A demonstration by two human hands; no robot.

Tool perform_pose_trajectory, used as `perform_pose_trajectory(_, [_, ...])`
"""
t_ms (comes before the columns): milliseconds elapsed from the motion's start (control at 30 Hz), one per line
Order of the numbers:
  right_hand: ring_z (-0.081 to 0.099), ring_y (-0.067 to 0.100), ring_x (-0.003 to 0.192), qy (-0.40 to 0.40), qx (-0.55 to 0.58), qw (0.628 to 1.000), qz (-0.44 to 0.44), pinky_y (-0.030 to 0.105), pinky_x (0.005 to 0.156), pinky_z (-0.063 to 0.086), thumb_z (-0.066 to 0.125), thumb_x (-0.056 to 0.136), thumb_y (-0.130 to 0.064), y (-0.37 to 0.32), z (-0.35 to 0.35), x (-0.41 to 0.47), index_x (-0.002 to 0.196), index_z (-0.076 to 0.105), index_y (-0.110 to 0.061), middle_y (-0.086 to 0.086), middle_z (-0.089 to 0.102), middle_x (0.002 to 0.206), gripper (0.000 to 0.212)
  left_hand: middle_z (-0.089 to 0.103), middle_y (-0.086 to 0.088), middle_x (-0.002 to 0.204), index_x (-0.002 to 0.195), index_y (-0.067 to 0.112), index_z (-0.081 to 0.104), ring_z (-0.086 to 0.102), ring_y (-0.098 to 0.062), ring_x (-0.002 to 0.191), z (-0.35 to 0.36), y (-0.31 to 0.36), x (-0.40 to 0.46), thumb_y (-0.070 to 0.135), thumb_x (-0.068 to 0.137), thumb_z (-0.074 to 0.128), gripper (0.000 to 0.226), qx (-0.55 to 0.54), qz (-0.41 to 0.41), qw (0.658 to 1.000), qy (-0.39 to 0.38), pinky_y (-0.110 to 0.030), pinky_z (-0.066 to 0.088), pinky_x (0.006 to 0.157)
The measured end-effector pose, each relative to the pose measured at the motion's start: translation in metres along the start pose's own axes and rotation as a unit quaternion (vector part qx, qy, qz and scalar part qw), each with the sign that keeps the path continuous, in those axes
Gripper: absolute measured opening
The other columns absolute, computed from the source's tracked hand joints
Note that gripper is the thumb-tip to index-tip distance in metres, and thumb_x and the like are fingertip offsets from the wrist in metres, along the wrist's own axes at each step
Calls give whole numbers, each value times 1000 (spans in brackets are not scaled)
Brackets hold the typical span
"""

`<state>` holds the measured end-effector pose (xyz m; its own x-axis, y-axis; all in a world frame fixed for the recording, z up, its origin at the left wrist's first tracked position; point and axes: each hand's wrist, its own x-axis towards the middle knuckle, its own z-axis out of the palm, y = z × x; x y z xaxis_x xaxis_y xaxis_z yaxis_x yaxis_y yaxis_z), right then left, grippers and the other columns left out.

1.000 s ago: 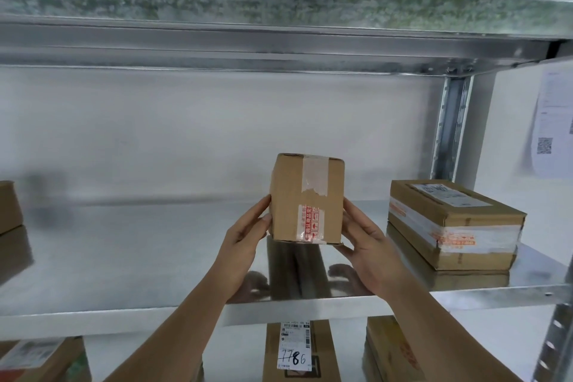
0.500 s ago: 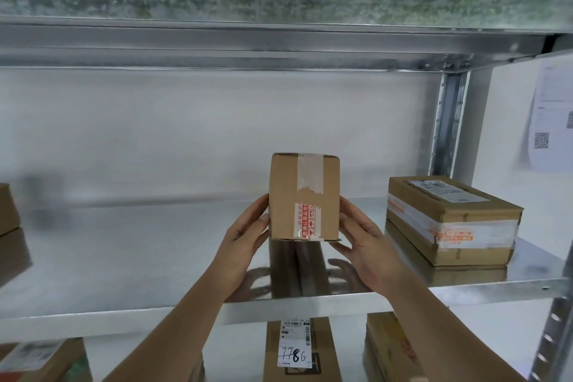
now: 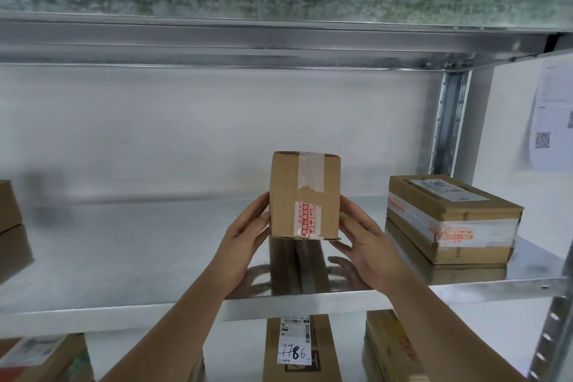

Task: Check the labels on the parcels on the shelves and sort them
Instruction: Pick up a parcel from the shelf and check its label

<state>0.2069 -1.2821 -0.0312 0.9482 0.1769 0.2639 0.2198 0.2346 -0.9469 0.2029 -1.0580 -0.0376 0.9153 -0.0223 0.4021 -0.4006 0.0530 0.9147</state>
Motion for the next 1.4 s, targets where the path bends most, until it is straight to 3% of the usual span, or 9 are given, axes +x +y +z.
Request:
perform_pose_trajectory(233, [61, 18, 126, 11, 13, 1000, 3, 52, 112, 40, 43, 107, -19, 2, -2, 3, 128, 64, -35, -3, 72, 124, 33, 67, 9, 133, 133, 32, 61, 63, -14, 125, -3, -4, 1, 20, 107, 46, 32, -15, -16, 1000, 18, -35, 50, 106])
perform_pose_trajectory(367, [64, 30, 120, 28, 44, 998, 32, 44, 81, 53, 53, 105, -28, 3, -1, 5, 121, 68, -37, 5, 72, 120, 23, 69, 5, 130, 125, 20, 65, 63, -19, 125, -4, -4, 2, 36, 98, 52, 34, -47, -37, 998, 34, -44, 46, 113])
perform_pose_trajectory(533, [72, 30, 107, 25, 64, 998, 16, 44, 82, 60, 50, 105, -27, 3, -2, 7, 127, 60, -33, 7, 73, 115, 25, 70, 3, 129, 126, 11, 64, 65, -21, 123, -2, 1, 1, 54, 88, 51, 58, -63, -69, 995, 27, -45, 45, 114])
perform_pose_trajectory(667, [70, 31, 103, 30, 64, 997, 22, 41, 76, 57, 47, 107, -25, 4, -1, 10, 123, 63, -27, 10, 73, 114, 23, 72, -9, 117, 107, 6, 63, 68, -29, 116, 0, 6, 0, 63, 82, 47, 64, -94, -100, 990, 43, -47, 49, 108])
perform_pose_trajectory(833, [68, 21, 91, 50, -26, 998, 2, 28, 63, 54, 49, 106, -18, -17, 6, 13, 115, 68, -20, 9, 71, 111, 21, 72, -14, 119, 145, 27, 45, 65, -38, 117, 0, 13, 1, 74, 92, 31, 72, -156, -175, 971, 44, -60, 42, 111])
perform_pose_trajectory(933, [70, 17, 90, 31, -130, 991, -4, 22, 62, 54, 57, 103, -26, -44, 14, 18, 113, 71, -26, 3, 70, 113, 18, 76, -10, 113, 134, 29, 58, 65, -33, 120, 5, 18, 3, 72, 98, 19, 69, -126, -218, 968, -16, -53, 44, 111])
perform_pose_trajectory(1067, [69, 14, 84, 17, -240, 971, 7, 16, 52, 49, 58, 102, -30, -64, 23, 21, 112, 69, -29, -1, 68, 112, 15, 77, -12, 109, 123, 24, 67, 74, -30, 99, 10, 29, 6, 52, 107, 31, 49, -83, -240, 967, -27, -45, 61, 82])
perform_pose_trajectory(1267, [66, 15, 101, -9, -322, 946, 17, 21, 75, 51, 66, 97, -30, -67, 23, 23, 116, 70, -27, -5, 63, 123, 20, 63, -14, 111, 117, 13, 65, 59, -30, 103, 1, 29, 20, 40, 104, 33, 43, 75, -265, 961, 20, -39, 49, 93])
perform_pose_trajectory(1400, [65, 12, 95, -30, -338, 940, 35, 20, 71, 54, 73, 93, -30, -73, 22, 26, 135, 57, -26, -2, 59, 130, 45, 61, -10, 93, 98, 10, 63, 55, -27, 89, -5, 31, 30, 49, 100, 39, 46, 114, -301, 946, 35, -37, 47, 89])
